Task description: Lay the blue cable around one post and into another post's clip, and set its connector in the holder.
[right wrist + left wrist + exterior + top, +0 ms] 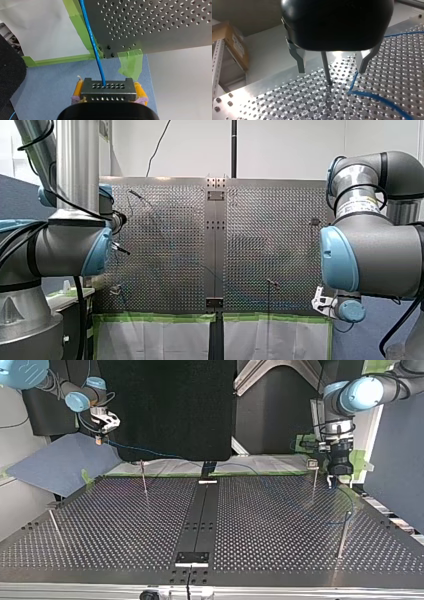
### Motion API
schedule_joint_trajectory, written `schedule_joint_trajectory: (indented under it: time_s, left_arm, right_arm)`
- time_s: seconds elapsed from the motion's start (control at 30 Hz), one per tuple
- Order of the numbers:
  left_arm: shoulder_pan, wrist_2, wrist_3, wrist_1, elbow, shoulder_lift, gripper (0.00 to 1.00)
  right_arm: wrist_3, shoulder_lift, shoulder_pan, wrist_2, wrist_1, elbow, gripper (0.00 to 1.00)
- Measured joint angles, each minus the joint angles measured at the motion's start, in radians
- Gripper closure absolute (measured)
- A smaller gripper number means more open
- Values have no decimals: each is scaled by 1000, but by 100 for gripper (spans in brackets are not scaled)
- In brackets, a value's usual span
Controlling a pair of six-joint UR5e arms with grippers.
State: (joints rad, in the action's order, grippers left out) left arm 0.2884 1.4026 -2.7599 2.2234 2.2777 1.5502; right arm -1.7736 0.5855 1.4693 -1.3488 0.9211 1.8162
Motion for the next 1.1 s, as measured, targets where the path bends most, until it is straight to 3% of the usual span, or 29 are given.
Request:
schedule_joint_trajectory:
  time_s: [0.4,0.6,0.83,0.9,1.1]
  left_arm:
    - [-3,-13,127,132,44,-82,0]
    - [-1,41,195,199,24,-123,0]
    - [1,119,274,278,-47,-199,0]
    - [1,135,292,297,-65,-217,0]
    - [-2,178,351,355,-124,-275,0]
  right_arm:
    - [0,0,8,-1,1,-1,100]
    - [0,0,11,-1,0,-6,100]
    - [1,0,14,-1,-2,-11,100]
    - [6,0,15,-1,-3,-13,100]
    - [56,1,20,8,-6,-17,100]
